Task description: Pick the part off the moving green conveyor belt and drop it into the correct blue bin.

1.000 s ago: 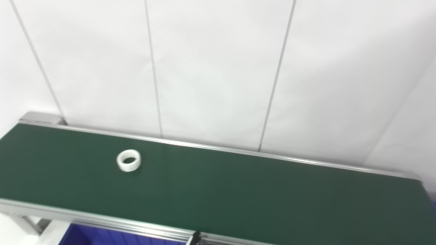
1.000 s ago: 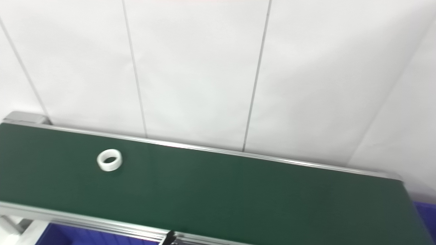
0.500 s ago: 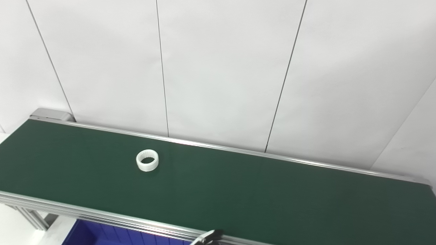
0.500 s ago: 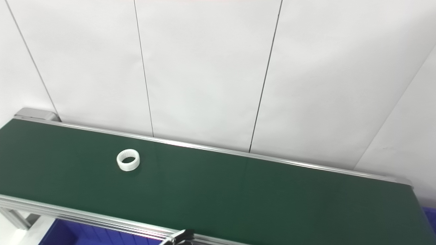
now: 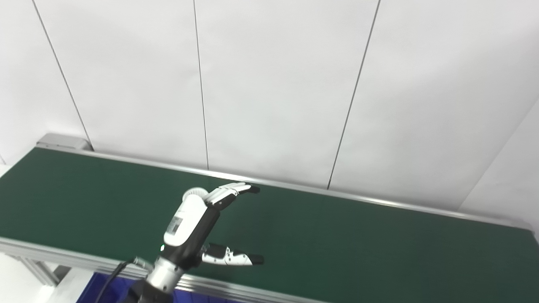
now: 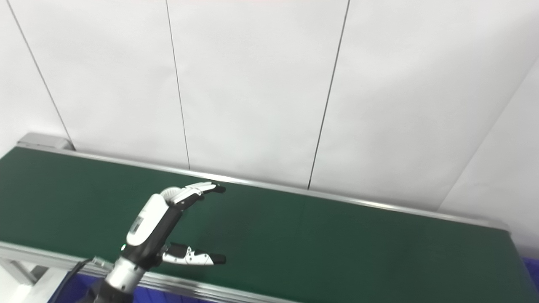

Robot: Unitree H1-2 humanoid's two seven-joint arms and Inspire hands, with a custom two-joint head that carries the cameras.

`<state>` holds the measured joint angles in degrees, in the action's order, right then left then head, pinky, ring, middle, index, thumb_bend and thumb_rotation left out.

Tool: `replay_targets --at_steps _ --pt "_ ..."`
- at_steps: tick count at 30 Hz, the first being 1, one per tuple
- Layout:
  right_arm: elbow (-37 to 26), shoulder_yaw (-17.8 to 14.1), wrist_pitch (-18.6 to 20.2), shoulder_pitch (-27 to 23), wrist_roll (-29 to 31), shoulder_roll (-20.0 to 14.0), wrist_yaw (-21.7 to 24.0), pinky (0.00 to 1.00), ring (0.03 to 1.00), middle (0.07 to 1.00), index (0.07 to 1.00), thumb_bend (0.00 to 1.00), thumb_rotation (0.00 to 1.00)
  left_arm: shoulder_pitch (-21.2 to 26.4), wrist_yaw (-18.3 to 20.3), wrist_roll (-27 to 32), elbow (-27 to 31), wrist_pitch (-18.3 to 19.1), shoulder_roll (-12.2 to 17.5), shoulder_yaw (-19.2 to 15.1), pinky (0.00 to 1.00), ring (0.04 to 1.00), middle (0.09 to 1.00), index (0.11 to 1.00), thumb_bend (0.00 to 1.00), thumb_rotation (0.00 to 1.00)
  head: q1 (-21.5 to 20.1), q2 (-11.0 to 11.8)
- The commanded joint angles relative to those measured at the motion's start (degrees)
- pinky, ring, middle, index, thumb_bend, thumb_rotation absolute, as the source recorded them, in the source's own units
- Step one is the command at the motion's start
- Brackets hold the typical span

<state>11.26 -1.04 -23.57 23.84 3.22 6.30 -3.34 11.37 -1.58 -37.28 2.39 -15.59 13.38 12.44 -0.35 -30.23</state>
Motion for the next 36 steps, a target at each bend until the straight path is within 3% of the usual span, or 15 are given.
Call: replay_targets --at_steps 1,8,21,24,29,34,36 --pt "-2.13 0.05 -3.23 0.32 -0.42 0.55 0.09 1.0 0.981 1.0 1.0 0.76 1.0 5.56 1.0 -2.88 -1.4 1.65 1.08 0.29 0.91 0.916 0.916 0.844 0.92 0.34 -0.06 -0.23" --pt "-3.12 0.79 -3.18 0.86 -0.43 1.06 0.45 1.0 0.983 1.0 1.0 0.74 1.0 15.42 4.23 -7.41 -12.69 5.27 3.8 2.85 0.9 0.929 0.939 0.853 0.98 0.3 -0.96 -1.06" --pt "-4.78 2.22 -3.17 2.0 -0.25 2.15 0.5 0.97 0.982 1.0 1.0 0.76 1.0 27.59 2.05 -15.06 -34.7 5.0 6.19 11.44 0.88 0.905 0.896 0.841 1.0 0.31 -2.24 -2.49" --pt "-5.34 2.54 -3.16 2.42 -0.4 2.3 0.35 0.96 0.978 1.0 1.0 0.76 1.0 29.84 4.7 -15.89 -37.9 5.57 6.78 13.89 0.9 0.883 0.843 0.817 0.98 0.29 -2.51 -2.99" --pt "-6.13 2.89 -3.04 3.01 0.03 2.36 0.45 0.96 0.978 1.0 1.0 0.78 1.0 34.27 9.55 -17.28 -44.46 6.02 7.51 18.4 0.83 0.789 0.753 0.752 0.99 0.26 -2.79 -3.42" --pt "-6.98 2.95 -2.88 3.68 0.62 2.65 0.36 0.96 0.974 1.0 1.0 0.76 1.0 34.89 7.72 -17.82 -47.15 5.92 7.24 20.52 0.77 0.744 0.722 0.718 0.97 0.23 -2.78 -3.92" --pt "-7.36 3.0 -2.6 3.94 0.86 2.67 0.43 0.95 0.971 1.0 1.0 0.78 1.0 34.95 6.51 -18.32 -48.15 5.9 6.88 21.55 0.73 0.699 0.679 0.684 0.91 0.21 -2.78 -4.07"
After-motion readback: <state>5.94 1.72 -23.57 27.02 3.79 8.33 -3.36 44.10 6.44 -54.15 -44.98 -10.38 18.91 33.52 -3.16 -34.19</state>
